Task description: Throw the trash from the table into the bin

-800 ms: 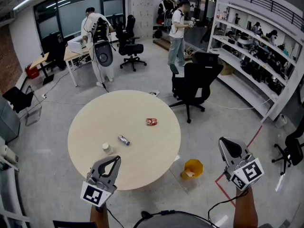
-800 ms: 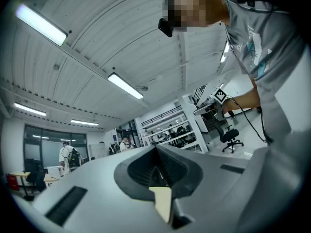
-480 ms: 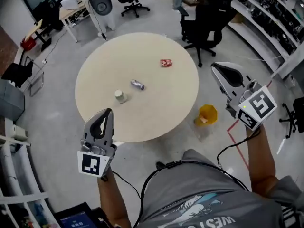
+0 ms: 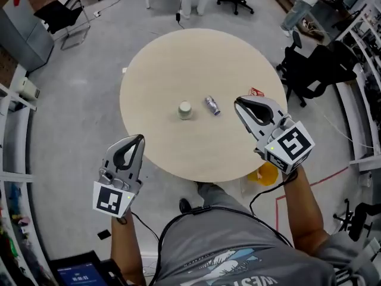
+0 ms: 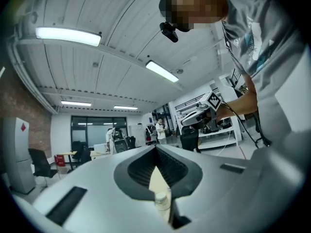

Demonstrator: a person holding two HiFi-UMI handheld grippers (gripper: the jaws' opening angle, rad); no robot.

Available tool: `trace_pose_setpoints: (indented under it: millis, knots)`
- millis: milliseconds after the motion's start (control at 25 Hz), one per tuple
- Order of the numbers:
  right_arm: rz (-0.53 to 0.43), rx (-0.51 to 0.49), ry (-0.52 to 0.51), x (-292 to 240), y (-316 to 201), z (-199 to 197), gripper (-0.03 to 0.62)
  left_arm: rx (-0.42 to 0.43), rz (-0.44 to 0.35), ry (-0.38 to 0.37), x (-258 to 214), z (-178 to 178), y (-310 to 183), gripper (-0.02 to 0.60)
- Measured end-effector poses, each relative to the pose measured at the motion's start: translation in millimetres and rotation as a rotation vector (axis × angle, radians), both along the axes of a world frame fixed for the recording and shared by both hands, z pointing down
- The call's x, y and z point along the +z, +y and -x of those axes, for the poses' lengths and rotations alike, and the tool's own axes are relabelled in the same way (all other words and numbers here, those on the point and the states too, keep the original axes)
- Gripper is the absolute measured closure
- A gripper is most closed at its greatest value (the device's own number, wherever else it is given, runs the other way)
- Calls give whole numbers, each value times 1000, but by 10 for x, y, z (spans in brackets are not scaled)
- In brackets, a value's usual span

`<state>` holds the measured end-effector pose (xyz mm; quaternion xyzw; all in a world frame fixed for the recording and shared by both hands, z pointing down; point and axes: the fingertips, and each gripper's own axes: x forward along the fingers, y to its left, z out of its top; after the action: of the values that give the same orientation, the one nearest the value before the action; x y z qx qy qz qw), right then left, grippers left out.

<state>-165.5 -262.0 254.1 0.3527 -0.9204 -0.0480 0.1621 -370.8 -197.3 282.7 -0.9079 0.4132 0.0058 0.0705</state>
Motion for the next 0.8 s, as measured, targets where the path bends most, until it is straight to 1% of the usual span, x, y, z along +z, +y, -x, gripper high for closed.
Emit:
trace_pose_setpoints:
  millis: [80, 160, 240, 280, 440, 480, 600, 680, 800]
  knots:
    - [51, -62, 29, 298, -326, 309, 583, -33, 43, -3, 160, 112, -214, 538]
    - [96, -116, 55, 512, -522, 515, 582, -54, 74, -14, 233, 124, -337, 538]
    - [146, -172, 90, 743, -668, 712, 498, -70, 101, -11, 303, 122, -445, 538]
    - [172, -202, 110, 904, -761, 825, 470, -77, 118, -4, 385, 136, -527, 538]
    - [278, -301, 192, 1699, -1181, 1205, 388, -86, 210, 8, 886, 165, -903, 538]
    - [306, -316, 211, 1877, -1248, 1252, 367, -84, 234, 3, 994, 142, -963, 538]
    - [362, -341, 254, 2305, -1394, 1340, 354, -78, 282, -7, 1214, 81, -1097, 538]
    - [386, -348, 280, 2524, -1437, 1386, 341, -80, 301, -1, 1292, 79, -1141, 538]
    - [416, -348, 307, 2799, -1475, 1439, 339, -87, 313, 7, 1377, 102, -1179, 538]
